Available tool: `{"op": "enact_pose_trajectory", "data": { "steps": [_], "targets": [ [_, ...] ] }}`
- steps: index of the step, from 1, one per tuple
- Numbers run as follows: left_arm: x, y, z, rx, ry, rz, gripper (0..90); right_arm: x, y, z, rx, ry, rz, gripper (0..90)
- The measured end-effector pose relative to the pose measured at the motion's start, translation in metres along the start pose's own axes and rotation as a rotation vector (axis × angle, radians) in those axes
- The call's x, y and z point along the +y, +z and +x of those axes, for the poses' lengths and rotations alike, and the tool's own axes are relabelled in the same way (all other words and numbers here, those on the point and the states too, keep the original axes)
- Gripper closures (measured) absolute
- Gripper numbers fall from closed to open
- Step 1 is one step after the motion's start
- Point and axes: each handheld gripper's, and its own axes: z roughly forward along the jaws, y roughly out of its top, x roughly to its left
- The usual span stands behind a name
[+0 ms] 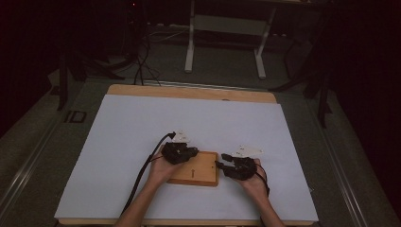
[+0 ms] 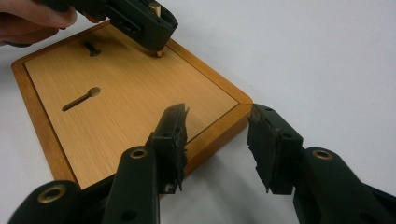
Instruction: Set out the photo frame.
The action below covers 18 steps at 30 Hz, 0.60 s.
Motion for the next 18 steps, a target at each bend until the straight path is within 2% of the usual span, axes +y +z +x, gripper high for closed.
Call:
{"op": "enact_pose_trajectory", "data": {
  "steps": [5, 18],
  "targets": [
    [-0.0003, 0.0003, 0.0026, -0.011, -0.008, -0.016, 79.5, 0.0002, -0.0003, 0.0007, 0.006, -0.010, -0.003, 56.3],
    [-0.0019, 0.0018, 0.0081, -0.063, -0.035, -0.024, 82.9, 0.0015, -0.0023, 0.0045, 0.028, -0.030, -0.005, 54.8]
  ]
}}
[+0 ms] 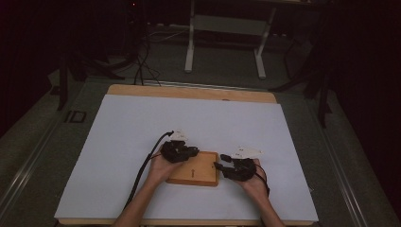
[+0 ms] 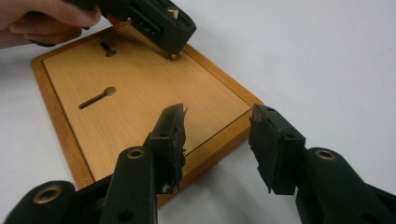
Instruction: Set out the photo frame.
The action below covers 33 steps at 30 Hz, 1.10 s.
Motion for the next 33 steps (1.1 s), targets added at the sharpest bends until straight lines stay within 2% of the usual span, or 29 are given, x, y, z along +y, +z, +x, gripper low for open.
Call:
{"op": "enact_pose_trajectory", "data": {
  "steps": [7, 14, 20, 26, 33],
  "targets": [
    [0.002, 0.000, 0.004, -0.027, -0.019, 0.011, 82.8, -0.003, -0.005, 0.007, 0.030, -0.035, 0.004, 53.3],
    [0.002, 0.001, 0.008, -0.058, -0.048, 0.015, 82.4, -0.006, -0.010, 0.010, 0.049, -0.032, 0.018, 51.5],
    [0.003, 0.002, 0.014, -0.090, -0.098, 0.011, 82.1, -0.010, -0.015, 0.017, 0.069, -0.031, 0.023, 49.5],
    [0.005, 0.002, 0.016, -0.098, -0.112, 0.027, 82.2, -0.012, -0.019, 0.027, 0.078, -0.059, 0.025, 43.6],
    [0.008, 0.003, 0.020, -0.118, -0.137, 0.047, 82.1, -0.015, -0.018, 0.031, 0.092, -0.069, 0.043, 37.3]
  ]
}}
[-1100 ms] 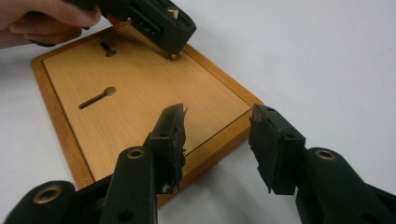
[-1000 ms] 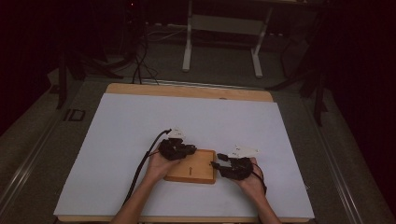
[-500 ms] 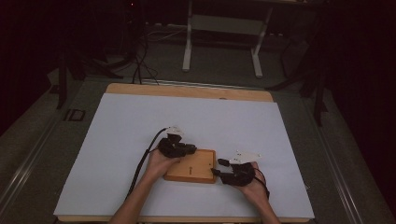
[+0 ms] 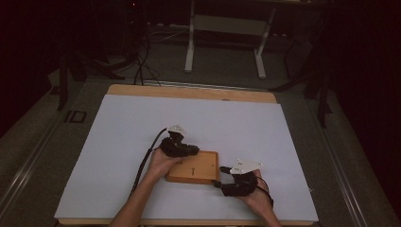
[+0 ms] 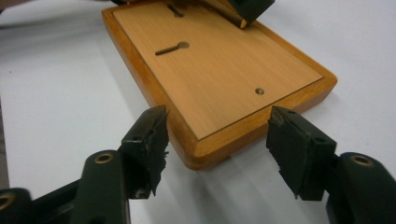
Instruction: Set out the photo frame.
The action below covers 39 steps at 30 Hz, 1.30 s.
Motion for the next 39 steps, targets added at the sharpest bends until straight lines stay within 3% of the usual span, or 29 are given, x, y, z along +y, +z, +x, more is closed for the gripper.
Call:
{"op": "enact_pose_trajectory", "data": {
  "steps": [5, 14, 24, 31, 39],
  "targets": [
    [0.002, 0.001, 0.003, -0.022, -0.027, 0.009, 81.6, -0.001, 0.004, 0.002, 0.008, -0.008, 0.024, 35.6],
    [0.003, 0.002, 0.005, -0.028, -0.031, 0.032, 81.5, -0.003, 0.009, 0.003, -0.002, -0.023, 0.056, 30.5],
    [0.006, 0.003, 0.006, -0.025, -0.037, 0.050, 81.8, -0.007, 0.020, 0.003, -0.073, -0.062, 0.124, 23.6],
    [0.006, 0.004, 0.005, -0.015, -0.030, 0.056, 82.1, -0.007, 0.021, 0.003, -0.072, -0.063, 0.107, 31.3],
    [0.010, 0.005, 0.005, -0.003, -0.040, 0.069, 83.0, -0.006, 0.022, 0.006, -0.121, -0.079, 0.098, 33.4]
  ]
}}
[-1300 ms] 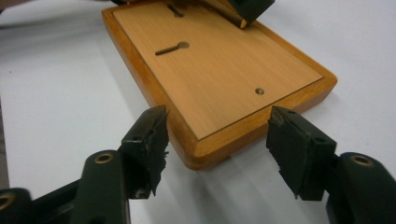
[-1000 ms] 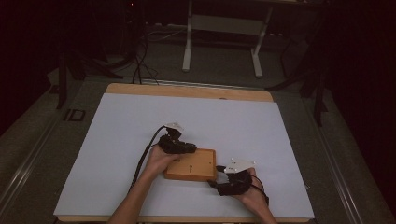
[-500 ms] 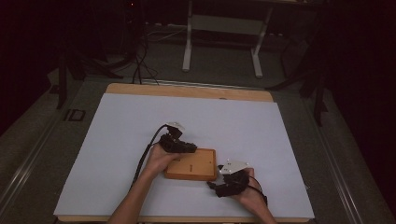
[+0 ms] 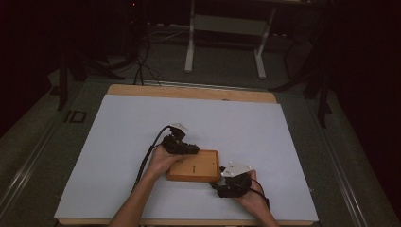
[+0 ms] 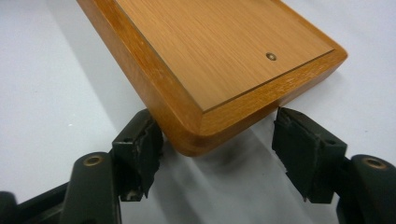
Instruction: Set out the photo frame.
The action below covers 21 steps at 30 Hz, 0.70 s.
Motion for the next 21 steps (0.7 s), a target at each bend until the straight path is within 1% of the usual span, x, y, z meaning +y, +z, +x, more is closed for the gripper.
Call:
{"op": "enact_pose_trajectory", "data": {
  "steps": [2, 3, 4, 7, 14, 16, 18, 21],
  "targets": [
    [0.001, 0.000, 0.000, 0.007, 0.004, 0.006, 83.4, 0.000, 0.000, 0.001, -0.022, -0.012, -0.006, 35.5],
    [0.001, 0.000, 0.000, 0.008, 0.005, 0.005, 83.6, 0.000, -0.001, 0.002, -0.040, -0.031, -0.008, 36.2],
    [0.001, 0.000, 0.000, 0.007, 0.006, 0.006, 83.7, 0.001, -0.001, 0.002, -0.052, -0.039, -0.009, 36.4],
    [0.002, -0.002, 0.000, 0.015, 0.017, 0.012, 84.0, 0.002, -0.003, 0.003, -0.064, -0.051, -0.025, 36.5],
    [0.002, -0.008, -0.003, 0.006, 0.032, 0.031, 84.4, 0.006, -0.012, 0.005, -0.055, -0.058, -0.089, 37.8],
    [0.002, -0.009, -0.004, 0.006, 0.047, 0.037, 84.6, 0.007, -0.014, 0.005, -0.058, -0.065, -0.107, 38.0],
    [0.001, -0.010, -0.005, 0.004, 0.061, 0.034, 84.7, 0.007, -0.016, 0.005, -0.058, -0.070, -0.119, 38.0],
    [0.000, -0.011, -0.005, -0.008, 0.056, 0.019, 84.7, 0.007, -0.018, 0.005, -0.059, -0.067, -0.135, 37.9]
  ]
}}
